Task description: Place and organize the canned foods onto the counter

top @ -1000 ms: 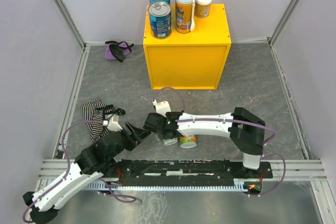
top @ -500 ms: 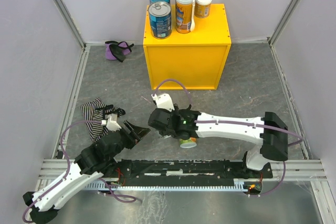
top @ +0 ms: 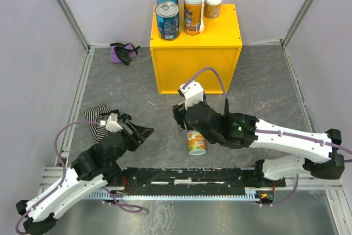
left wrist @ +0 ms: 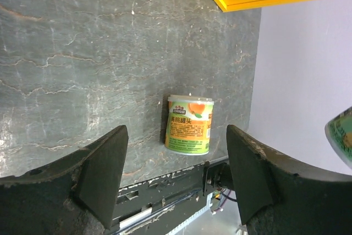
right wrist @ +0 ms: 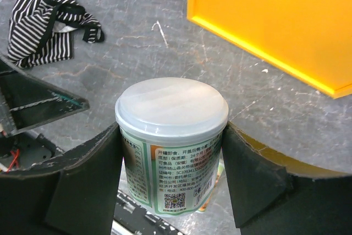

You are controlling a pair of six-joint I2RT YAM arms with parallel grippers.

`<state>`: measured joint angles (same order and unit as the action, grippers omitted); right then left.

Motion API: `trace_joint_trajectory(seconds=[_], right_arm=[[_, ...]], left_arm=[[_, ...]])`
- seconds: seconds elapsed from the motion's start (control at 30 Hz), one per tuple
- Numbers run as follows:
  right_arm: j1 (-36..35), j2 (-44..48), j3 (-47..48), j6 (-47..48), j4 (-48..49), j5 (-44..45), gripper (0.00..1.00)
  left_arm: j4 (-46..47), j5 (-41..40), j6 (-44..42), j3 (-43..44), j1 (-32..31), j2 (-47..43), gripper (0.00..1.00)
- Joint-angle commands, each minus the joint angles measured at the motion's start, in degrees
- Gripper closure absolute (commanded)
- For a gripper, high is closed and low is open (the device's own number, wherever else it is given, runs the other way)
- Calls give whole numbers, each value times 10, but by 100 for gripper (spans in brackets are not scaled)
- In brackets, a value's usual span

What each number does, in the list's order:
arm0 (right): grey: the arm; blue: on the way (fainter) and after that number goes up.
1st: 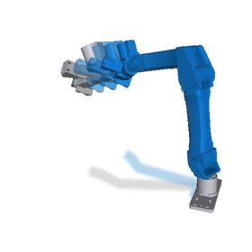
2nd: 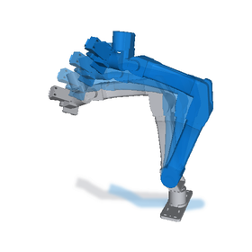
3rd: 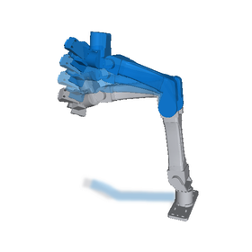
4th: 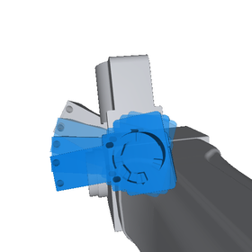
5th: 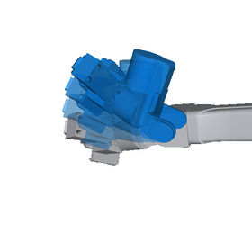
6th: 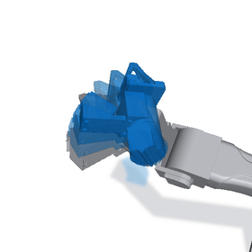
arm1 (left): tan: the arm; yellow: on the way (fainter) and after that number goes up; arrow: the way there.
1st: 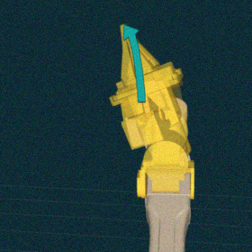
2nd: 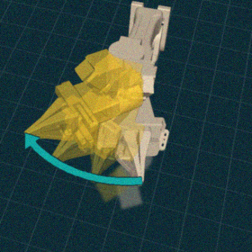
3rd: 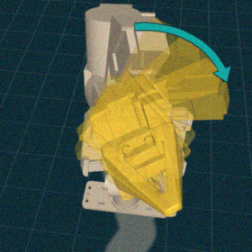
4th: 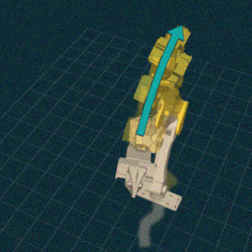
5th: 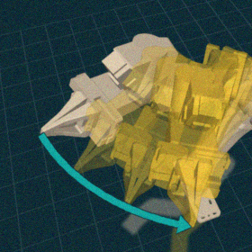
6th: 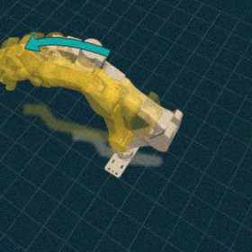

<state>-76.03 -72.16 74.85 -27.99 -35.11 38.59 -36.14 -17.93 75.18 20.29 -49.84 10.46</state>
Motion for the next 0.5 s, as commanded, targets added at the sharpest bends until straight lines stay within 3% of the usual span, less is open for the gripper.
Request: trace_joint_trajectory(seconds=[0.0, 0.23, 0.47], right_arm=[[-1, 0, 53, 44, 48, 69, 99], [-1, -14, 137, 54, 25, 117, 99], [0, -1, 165, 109, 67, 175, 99]], left_arm=[[13, -3, -60, 36, 3, 4, 22], [9, 24, -60, 41, 3, -18, 22], [3, 39, -85, 69, 4, 2, 22]])
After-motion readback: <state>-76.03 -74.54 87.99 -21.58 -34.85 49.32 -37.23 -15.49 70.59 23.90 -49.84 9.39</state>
